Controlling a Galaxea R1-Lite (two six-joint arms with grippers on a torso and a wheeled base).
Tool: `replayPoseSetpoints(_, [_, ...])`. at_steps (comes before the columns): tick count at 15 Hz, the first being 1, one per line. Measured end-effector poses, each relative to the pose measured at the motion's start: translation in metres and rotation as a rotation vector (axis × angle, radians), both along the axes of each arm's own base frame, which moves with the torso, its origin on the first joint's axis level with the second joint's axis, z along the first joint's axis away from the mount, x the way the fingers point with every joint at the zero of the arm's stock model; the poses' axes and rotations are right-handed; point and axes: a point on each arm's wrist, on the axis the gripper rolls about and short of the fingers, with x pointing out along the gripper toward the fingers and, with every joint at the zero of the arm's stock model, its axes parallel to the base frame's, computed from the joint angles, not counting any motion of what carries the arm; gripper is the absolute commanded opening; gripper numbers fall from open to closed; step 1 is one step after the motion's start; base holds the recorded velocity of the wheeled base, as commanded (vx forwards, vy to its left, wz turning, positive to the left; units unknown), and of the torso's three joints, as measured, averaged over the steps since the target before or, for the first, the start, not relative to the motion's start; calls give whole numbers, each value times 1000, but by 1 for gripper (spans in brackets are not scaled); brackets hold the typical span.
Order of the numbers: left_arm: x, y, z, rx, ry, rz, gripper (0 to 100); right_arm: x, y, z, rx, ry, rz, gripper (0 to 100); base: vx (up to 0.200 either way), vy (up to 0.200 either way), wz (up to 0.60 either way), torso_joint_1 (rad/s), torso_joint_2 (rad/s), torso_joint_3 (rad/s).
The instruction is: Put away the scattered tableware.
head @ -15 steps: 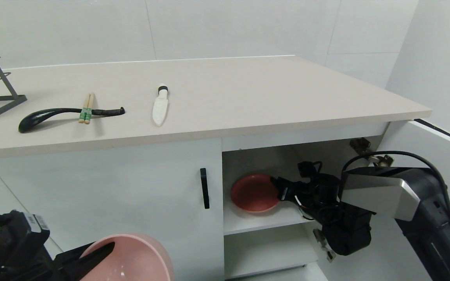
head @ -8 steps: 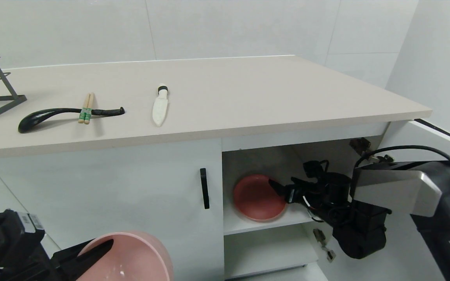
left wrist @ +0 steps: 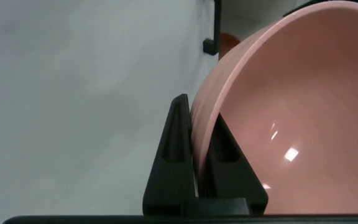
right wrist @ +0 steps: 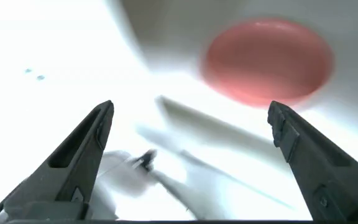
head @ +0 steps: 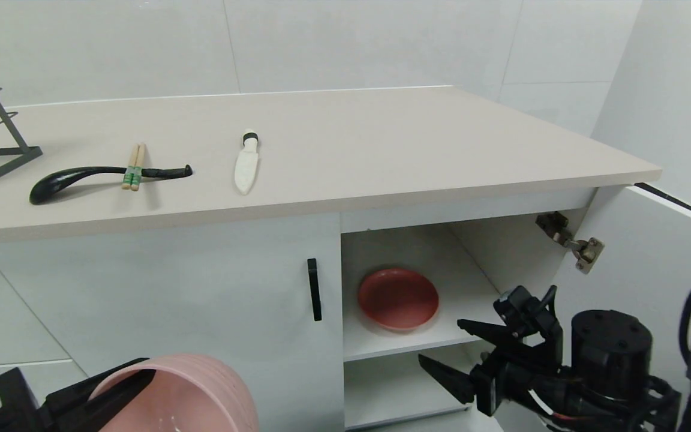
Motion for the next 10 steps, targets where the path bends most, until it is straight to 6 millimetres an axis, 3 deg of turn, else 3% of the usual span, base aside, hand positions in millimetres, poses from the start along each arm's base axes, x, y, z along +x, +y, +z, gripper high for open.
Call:
replayPoseSetpoints(5, [4,-11,20,1,-67,-89,0,-33,-10,44,94,-140,43,100,0,0,0,0,0,0])
replayPoseSetpoints(10, [25,-28,29,129,-104,-159,0,-46,-21,71,165,-254,1,100,0,0,0,0,0,0])
